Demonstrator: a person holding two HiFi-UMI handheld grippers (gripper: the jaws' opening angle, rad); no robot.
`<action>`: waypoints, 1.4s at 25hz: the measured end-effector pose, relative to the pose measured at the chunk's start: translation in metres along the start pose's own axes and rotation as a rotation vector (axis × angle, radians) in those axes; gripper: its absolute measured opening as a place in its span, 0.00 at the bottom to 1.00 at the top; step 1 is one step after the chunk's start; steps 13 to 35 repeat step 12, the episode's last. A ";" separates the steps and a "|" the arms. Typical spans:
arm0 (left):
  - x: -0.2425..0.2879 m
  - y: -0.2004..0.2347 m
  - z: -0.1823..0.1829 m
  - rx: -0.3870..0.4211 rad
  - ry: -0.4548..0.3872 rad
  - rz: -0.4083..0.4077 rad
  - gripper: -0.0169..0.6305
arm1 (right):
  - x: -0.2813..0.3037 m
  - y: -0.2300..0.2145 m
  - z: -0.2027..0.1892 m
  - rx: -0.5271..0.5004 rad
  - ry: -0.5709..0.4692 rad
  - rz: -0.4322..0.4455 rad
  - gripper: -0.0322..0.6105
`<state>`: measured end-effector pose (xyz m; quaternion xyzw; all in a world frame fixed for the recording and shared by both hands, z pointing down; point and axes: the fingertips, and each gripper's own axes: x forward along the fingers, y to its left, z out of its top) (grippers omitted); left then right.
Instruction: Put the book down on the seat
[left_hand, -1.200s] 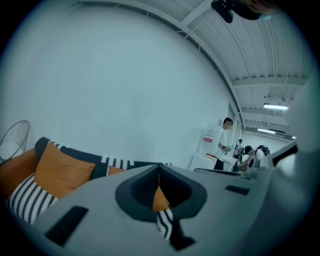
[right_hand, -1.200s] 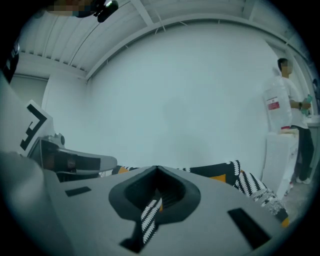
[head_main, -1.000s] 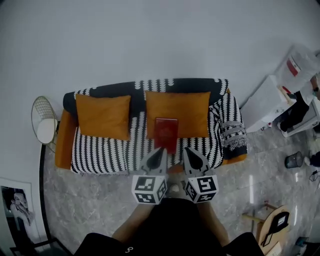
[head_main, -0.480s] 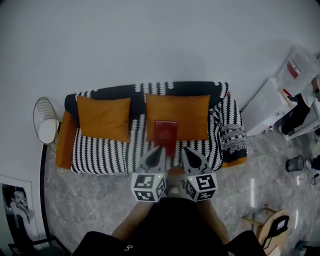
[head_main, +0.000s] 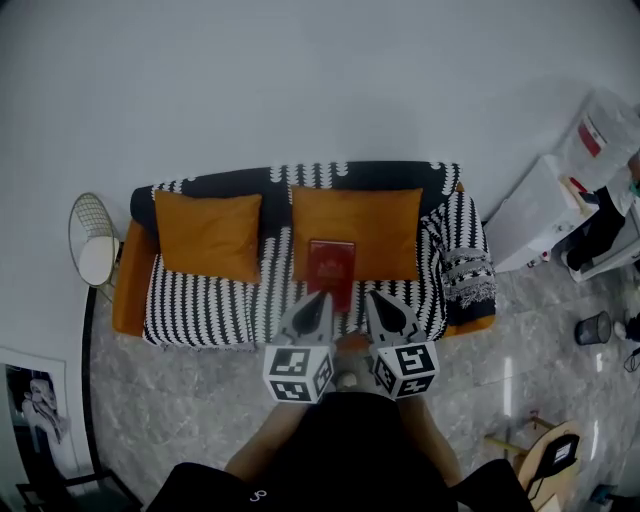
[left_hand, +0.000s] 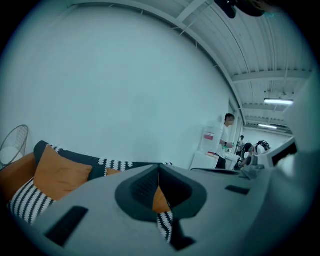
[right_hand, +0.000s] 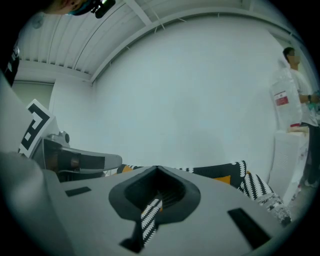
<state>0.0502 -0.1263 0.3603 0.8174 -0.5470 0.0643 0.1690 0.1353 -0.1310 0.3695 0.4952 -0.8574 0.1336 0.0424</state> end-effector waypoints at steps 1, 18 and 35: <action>0.001 -0.001 0.000 0.001 0.000 -0.002 0.05 | 0.000 -0.001 0.000 0.001 0.001 0.000 0.06; 0.005 -0.002 -0.001 0.011 0.002 0.000 0.05 | 0.006 -0.003 -0.004 0.008 0.006 0.026 0.06; 0.005 -0.002 -0.001 0.011 0.002 0.000 0.05 | 0.006 -0.003 -0.004 0.008 0.006 0.026 0.06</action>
